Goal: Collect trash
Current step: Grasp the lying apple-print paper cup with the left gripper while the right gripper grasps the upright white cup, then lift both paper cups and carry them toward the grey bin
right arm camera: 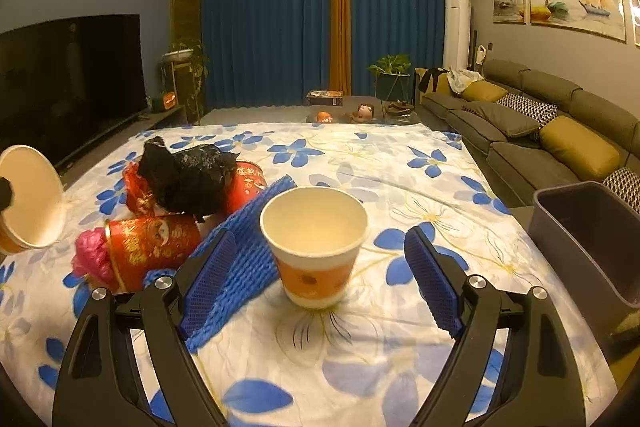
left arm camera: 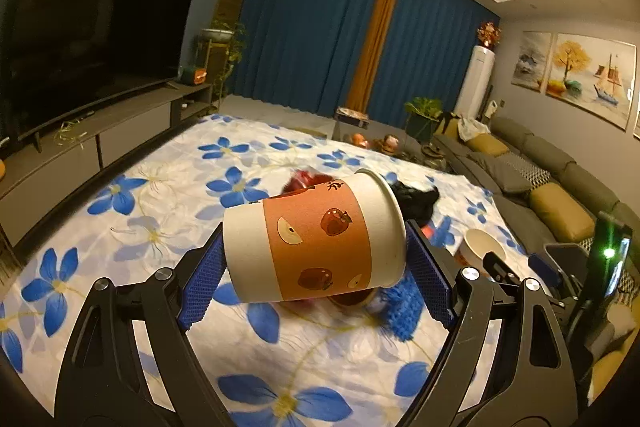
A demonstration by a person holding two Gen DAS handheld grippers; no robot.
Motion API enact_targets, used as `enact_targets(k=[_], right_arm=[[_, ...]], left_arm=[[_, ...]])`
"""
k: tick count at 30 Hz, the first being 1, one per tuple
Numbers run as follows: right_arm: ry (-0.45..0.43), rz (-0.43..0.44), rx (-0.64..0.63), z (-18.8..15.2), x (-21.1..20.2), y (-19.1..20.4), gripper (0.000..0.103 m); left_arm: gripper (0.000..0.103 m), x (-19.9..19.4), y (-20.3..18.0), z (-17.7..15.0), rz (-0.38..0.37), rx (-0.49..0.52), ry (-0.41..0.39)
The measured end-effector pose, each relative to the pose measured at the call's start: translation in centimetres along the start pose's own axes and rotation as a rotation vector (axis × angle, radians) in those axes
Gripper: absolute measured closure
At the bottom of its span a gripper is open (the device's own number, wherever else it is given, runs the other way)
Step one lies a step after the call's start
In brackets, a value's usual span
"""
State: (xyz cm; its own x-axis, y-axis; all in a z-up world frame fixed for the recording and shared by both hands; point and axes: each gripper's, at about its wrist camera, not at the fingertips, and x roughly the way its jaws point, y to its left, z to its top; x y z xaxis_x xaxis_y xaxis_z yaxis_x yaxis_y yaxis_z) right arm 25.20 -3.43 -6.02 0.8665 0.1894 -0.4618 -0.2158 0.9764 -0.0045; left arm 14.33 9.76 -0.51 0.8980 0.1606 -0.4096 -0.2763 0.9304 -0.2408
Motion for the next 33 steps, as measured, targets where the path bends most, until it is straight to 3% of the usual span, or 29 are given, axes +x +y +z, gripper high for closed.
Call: enact_targets(k=[12, 19, 27, 33], right_arm=[[0.06, -0.017, 0.011, 0.2, 3.9, 0.2, 0.022], [0.085, -0.008, 0.03, 0.4, 5.2, 0.0, 0.031], [0.072, -0.001, 0.028, 0.3, 4.9, -0.1, 0.036], [0.034, 0.008, 0.052, 0.5, 2.5, -0.9, 0.038]], left_arm=[[0.02, 1.1, 1.1, 0.2, -0.009, -0.014, 0.013], [0.02, 1.9, 0.8, 0.0, -0.015, -0.009, 0.027], [0.02, 2.2, 0.7, -0.2, -0.012, -0.006, 0.038], [0.02, 2.1, 0.4, -0.3, -0.018, 0.002, 0.039]])
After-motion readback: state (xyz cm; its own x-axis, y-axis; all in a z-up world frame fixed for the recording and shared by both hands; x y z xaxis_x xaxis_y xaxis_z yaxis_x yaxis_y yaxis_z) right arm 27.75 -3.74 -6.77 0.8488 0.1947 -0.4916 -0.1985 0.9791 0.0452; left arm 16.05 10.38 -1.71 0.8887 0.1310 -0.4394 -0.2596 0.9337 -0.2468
